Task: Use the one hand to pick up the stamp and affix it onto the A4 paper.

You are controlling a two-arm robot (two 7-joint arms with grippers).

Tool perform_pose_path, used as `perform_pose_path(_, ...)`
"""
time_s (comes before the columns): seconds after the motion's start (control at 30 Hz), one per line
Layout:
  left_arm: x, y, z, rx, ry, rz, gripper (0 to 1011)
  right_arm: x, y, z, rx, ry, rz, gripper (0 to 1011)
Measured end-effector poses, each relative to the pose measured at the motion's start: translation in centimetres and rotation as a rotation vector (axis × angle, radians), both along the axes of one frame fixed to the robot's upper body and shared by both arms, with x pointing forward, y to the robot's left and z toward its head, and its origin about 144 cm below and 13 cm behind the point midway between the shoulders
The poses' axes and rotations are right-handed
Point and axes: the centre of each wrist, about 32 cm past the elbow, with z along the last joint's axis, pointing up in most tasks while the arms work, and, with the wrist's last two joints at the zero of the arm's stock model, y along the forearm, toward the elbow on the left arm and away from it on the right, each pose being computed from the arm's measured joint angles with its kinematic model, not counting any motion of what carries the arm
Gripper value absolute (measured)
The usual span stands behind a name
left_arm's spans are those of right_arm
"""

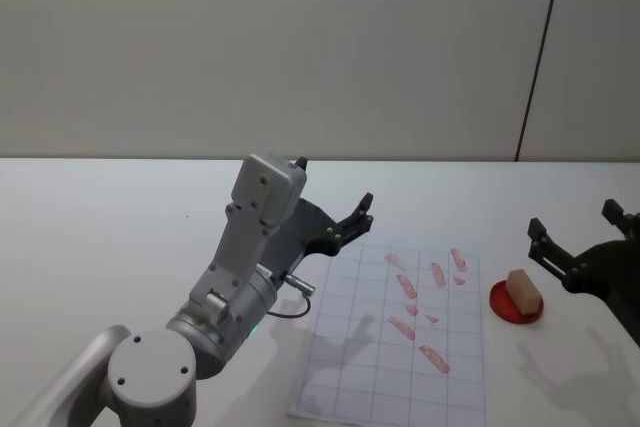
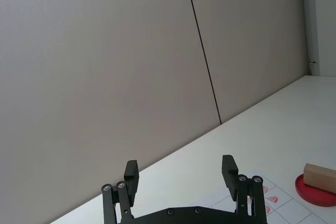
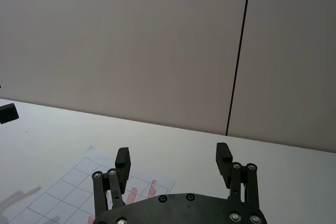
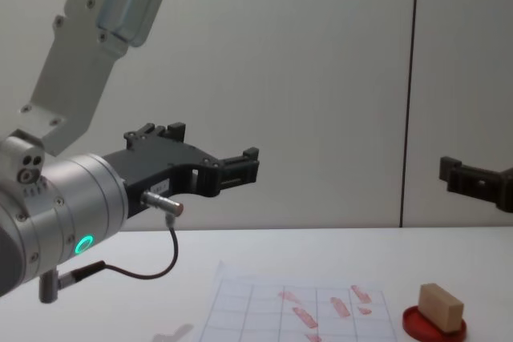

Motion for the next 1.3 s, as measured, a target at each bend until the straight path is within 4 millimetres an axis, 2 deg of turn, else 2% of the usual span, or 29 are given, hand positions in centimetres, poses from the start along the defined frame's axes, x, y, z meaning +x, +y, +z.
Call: perform_pose_path(1.3,0.0,0.0,0.0,0.0,0.0,0.0,1002,0.01,0.0,-0.03,0.0,0.001,0.0,1001)
